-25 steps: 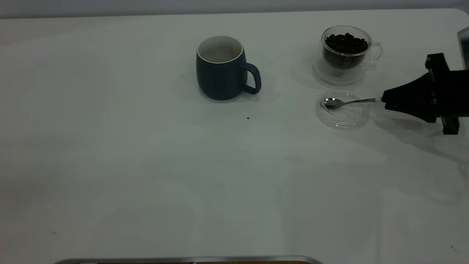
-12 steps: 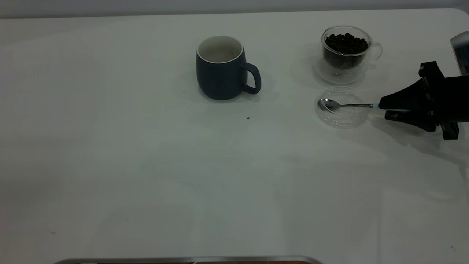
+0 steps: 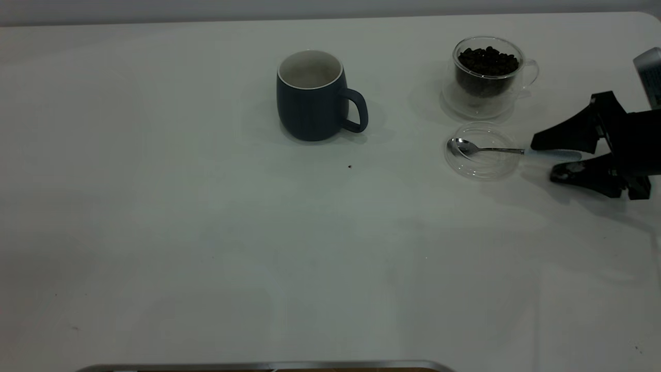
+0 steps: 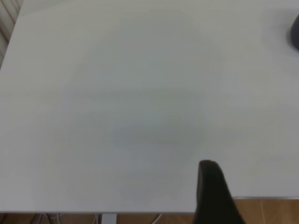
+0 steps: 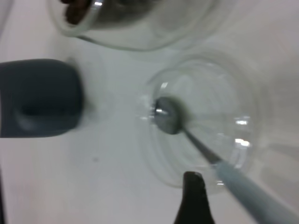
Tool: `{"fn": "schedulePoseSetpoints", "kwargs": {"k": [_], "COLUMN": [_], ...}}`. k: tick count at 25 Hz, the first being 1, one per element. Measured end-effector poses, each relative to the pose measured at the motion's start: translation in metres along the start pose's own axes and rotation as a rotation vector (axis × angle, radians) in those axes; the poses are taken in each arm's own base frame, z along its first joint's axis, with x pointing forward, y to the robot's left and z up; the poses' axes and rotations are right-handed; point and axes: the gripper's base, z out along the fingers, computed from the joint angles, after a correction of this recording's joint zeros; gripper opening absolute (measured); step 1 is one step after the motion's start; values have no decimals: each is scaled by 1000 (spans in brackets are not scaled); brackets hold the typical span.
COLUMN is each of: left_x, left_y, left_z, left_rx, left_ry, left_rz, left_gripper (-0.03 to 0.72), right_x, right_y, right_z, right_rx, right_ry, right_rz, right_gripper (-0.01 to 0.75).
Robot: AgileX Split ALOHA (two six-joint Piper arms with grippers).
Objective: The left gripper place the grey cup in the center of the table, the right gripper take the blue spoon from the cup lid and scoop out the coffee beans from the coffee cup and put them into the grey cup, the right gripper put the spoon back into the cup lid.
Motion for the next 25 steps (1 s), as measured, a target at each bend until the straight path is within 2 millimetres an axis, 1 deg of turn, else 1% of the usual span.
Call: {"fn": "schedulePoseSetpoints", "kwargs": {"k": [3, 6, 13, 15, 17, 19, 20, 23, 25], "left_x": [0, 0, 0, 0, 0, 0, 0, 0, 0], "left_y": [0, 0, 0, 0, 0, 0, 0, 0, 0], "left_z": [0, 0, 0, 0, 0, 0, 0, 0, 0], "left_rx": [0, 0, 0, 0, 0, 0, 0, 0, 0], "left_ry": [0, 0, 0, 0, 0, 0, 0, 0, 0], "left_rz": [0, 0, 0, 0, 0, 0, 0, 0, 0], "left_gripper": [507, 507, 507, 507, 507, 507, 507, 507, 507], "right_x": [-6, -14, -32, -37, -41, -42, -40, -29, -16], "right_y": [1, 8, 32, 44, 63, 91, 109, 159, 190], "right_z": [-5, -12, -30, -35, -42, -52, -56, -65, -72], "right_rx": [63, 94, 93, 114, 153, 205, 213, 204, 194], "right_ry": [-13, -38, -104, -121, -134, -152, -156, -161, -150], "right_rz": [-43, -100, -176, -213, -277, -347, -393, -513, -593], "right_gripper": [626, 626, 623, 614, 597, 583, 579, 575, 575]}}
